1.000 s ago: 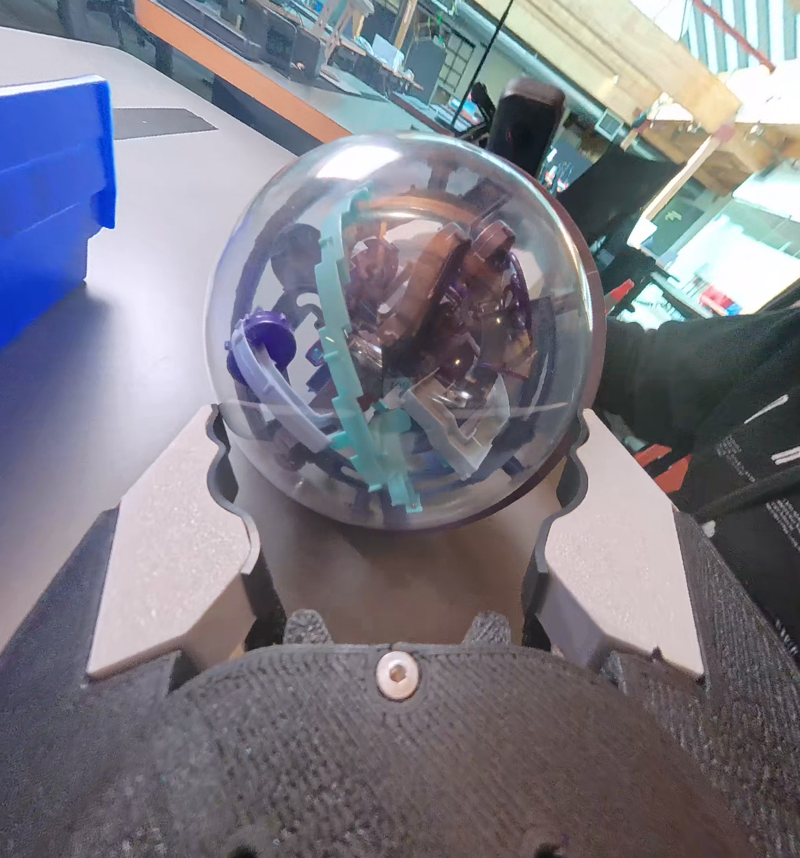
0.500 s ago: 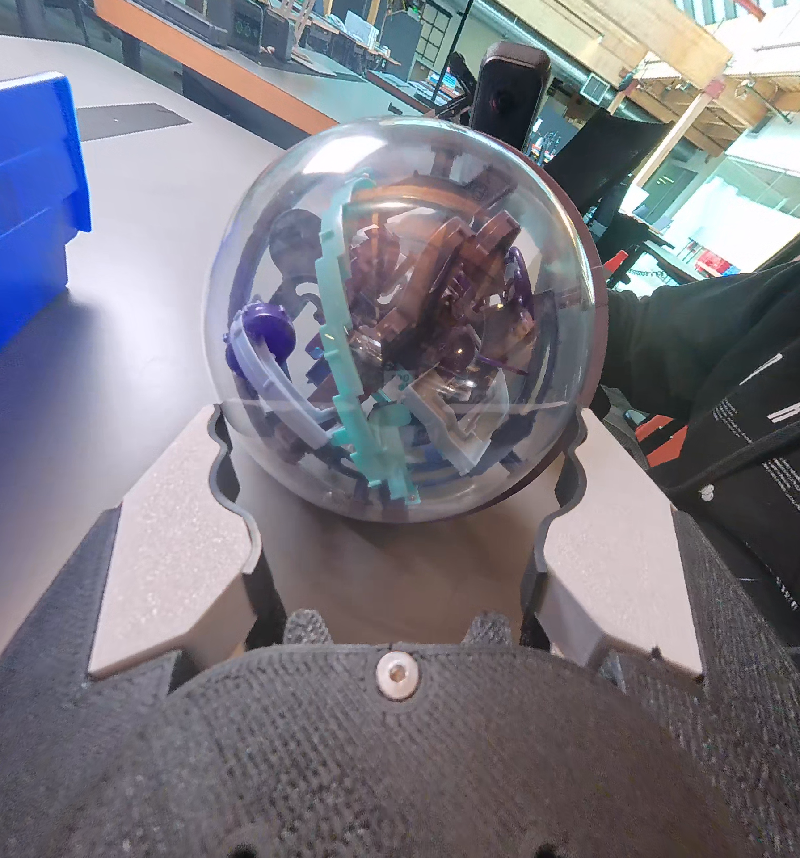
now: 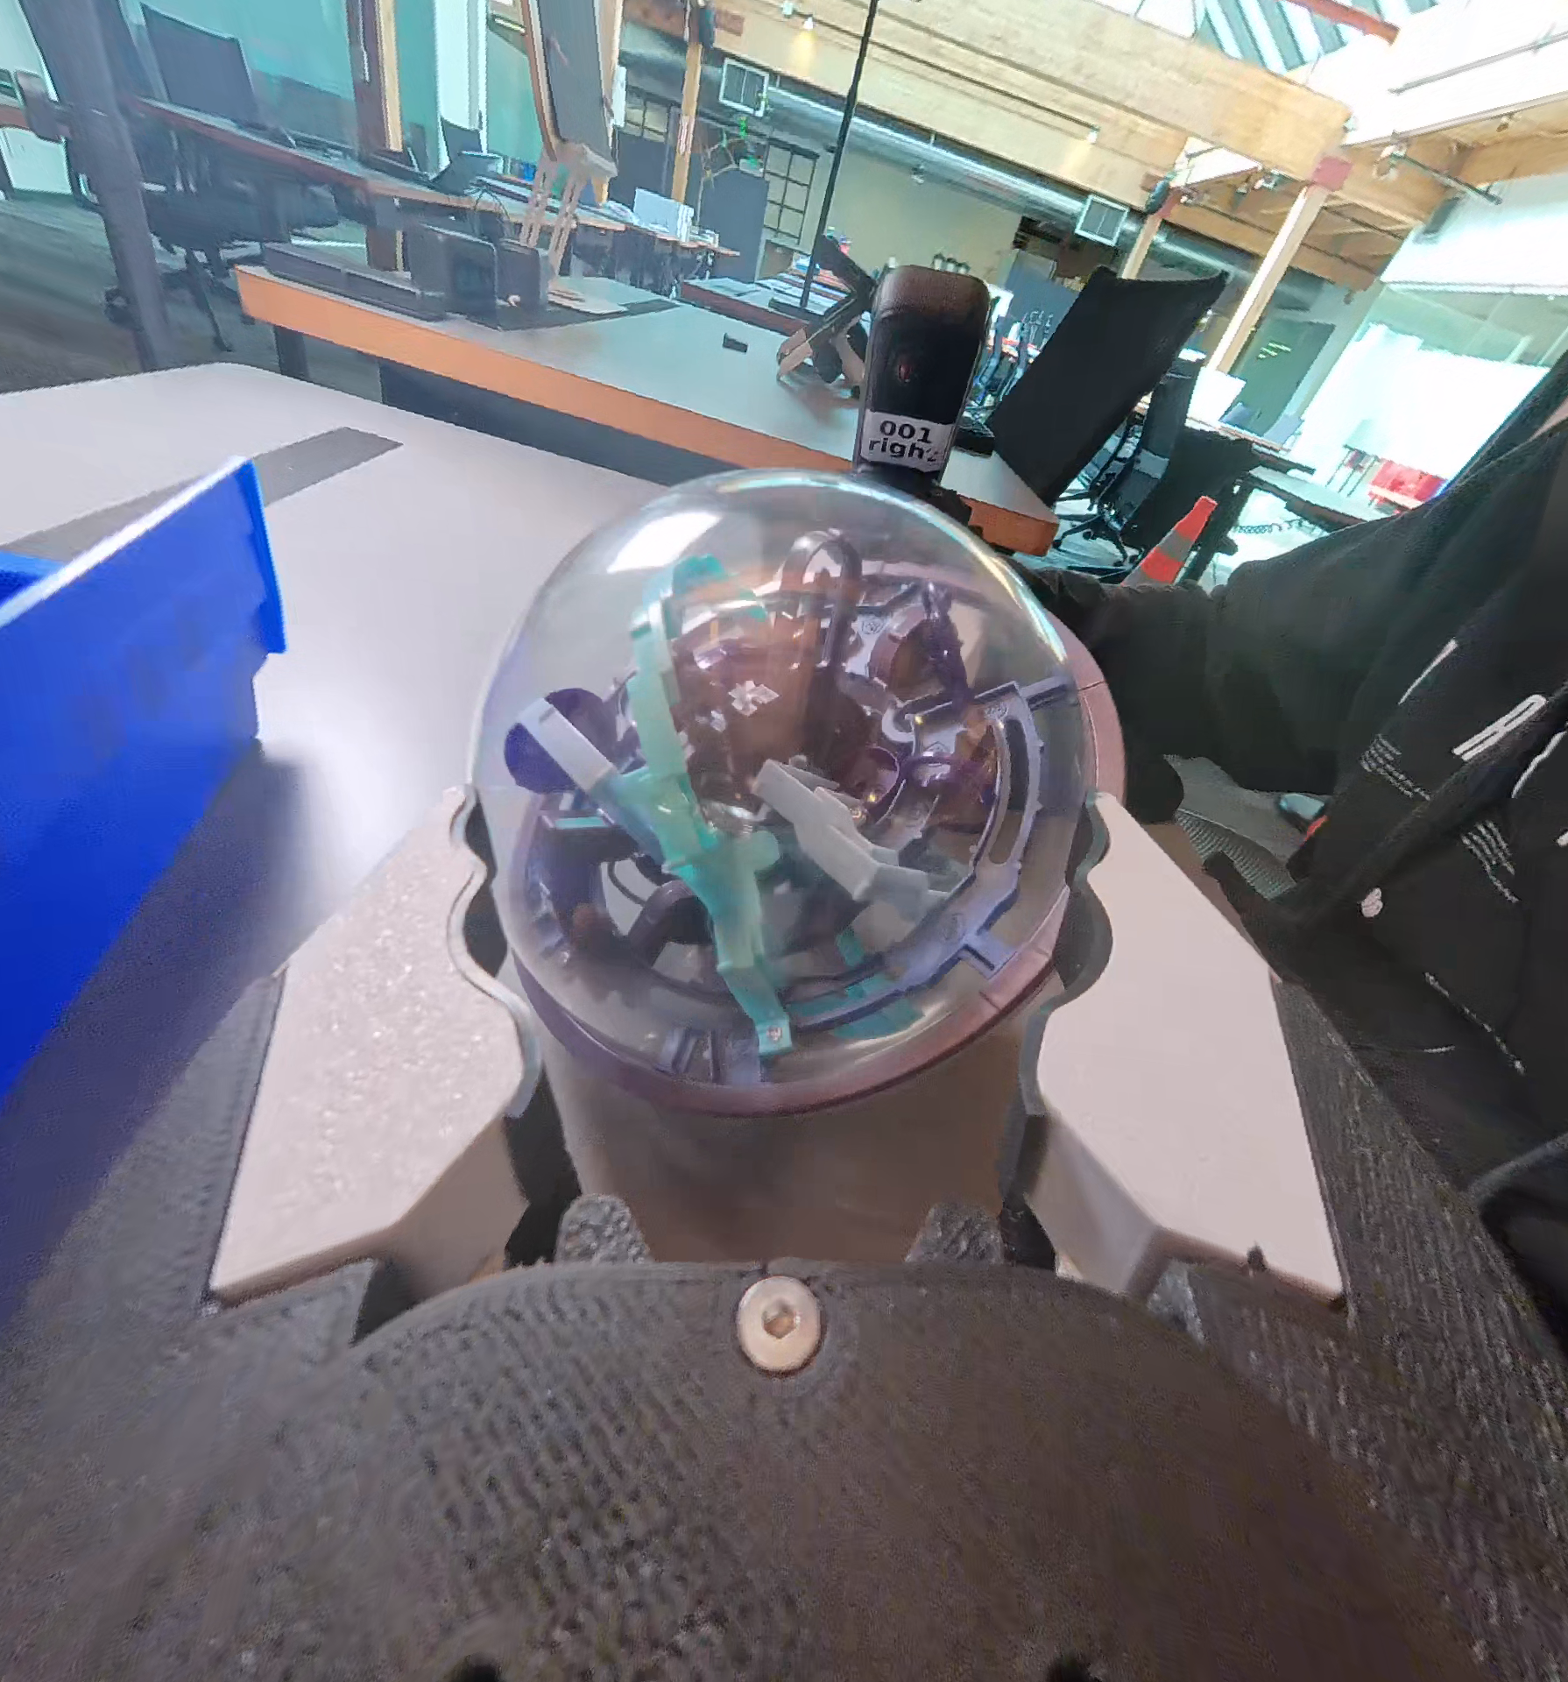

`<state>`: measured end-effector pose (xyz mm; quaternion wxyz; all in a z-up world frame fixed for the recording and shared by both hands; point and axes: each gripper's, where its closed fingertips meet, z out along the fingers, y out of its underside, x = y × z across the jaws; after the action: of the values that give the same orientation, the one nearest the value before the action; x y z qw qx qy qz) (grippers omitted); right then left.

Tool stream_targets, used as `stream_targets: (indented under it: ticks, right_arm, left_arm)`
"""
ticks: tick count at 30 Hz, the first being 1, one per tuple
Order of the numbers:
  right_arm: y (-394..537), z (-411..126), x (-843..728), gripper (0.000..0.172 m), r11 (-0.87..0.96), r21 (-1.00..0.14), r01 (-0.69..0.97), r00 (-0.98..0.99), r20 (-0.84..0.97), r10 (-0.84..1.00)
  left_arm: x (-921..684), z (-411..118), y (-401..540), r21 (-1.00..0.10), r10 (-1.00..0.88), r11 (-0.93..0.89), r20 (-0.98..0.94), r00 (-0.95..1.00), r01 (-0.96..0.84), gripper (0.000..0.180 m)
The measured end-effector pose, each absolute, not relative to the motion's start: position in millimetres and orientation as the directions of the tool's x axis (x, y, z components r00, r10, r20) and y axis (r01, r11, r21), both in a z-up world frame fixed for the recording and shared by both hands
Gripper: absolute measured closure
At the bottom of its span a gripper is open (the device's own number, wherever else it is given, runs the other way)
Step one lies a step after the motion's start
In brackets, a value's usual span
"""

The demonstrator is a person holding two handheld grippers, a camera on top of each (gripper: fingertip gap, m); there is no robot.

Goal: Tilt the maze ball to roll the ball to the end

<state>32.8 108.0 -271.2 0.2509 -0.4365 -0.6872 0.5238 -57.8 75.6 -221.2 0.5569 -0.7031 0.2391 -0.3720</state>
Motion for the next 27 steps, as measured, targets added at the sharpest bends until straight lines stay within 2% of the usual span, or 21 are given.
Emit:
stream_targets:
  ticks: [1, 5, 8, 10, 13, 15, 17, 19, 23, 27]
  right_arm:
    - [108, -267, 32, 0.105, 0.058, -0.949, 0.311, -0.492, -0.109, 0.864]
    - [113, -261, 25, 0.080, 0.053, -0.961, 0.271, -0.449, -0.078, 0.890]
    - [110, -256, 22, 0.074, 0.048, -0.972, 0.232, -0.440, -0.060, 0.896]
    - [104, -253, 22, 0.073, 0.047, -0.975, 0.218, -0.454, -0.059, 0.889]
    - [103, -238, 27, 0.076, 0.009, -0.987, 0.160, -0.476, -0.070, 0.877]
    - [103, -218, 37, 0.087, -0.096, -0.991, 0.097, -0.536, -0.133, 0.834]
    - [106, -190, 54, 0.116, -0.248, -0.969, 0.015, -0.627, -0.203, 0.753]
    - [120, -175, 61, 0.124, -0.356, -0.934, -0.023, -0.642, -0.259, 0.721]
    - [142, -197, 44, 0.110, -0.330, -0.944, 0.031, -0.507, -0.299, 0.808]
    - [125, -222, 31, 0.091, -0.246, -0.958, 0.149, -0.476, -0.288, 0.831]
  left_arm:
    - [-62, -220, 74, -0.956, -0.745, -0.279, 0.275, 0.608, 0.091, 0.059]
    - [-65, -225, 71, -0.930, -0.727, -0.344, 0.350, 0.592, 0.128, 0.052]
    - [-56, -229, 72, -0.925, -0.735, -0.361, 0.360, 0.575, 0.118, 0.048]
    - [-46, -229, 70, -0.938, -0.764, -0.335, 0.329, 0.556, 0.096, 0.048]
    - [-37, -232, 64, -0.976, -0.808, -0.214, 0.154, 0.569, -0.039, 0.048]
    - [-34, -238, 58, -0.977, -0.827, -0.162, 0.060, 0.560, -0.135, 0.049]
    - [-38, -242, 59, -0.970, -0.816, -0.133, -0.009, 0.578, -0.203, 0.051]
    - [-47, -240, 59, -0.967, -0.798, -0.139, -0.017, 0.602, -0.212, 0.053]
    - [-57, -227, 62, -0.978, -0.779, -0.201, 0.126, 0.615, -0.054, 0.053]
    - [-53, -241, 67, -0.958, -0.760, -0.280, 0.182, 0.624, -0.060, 0.043]
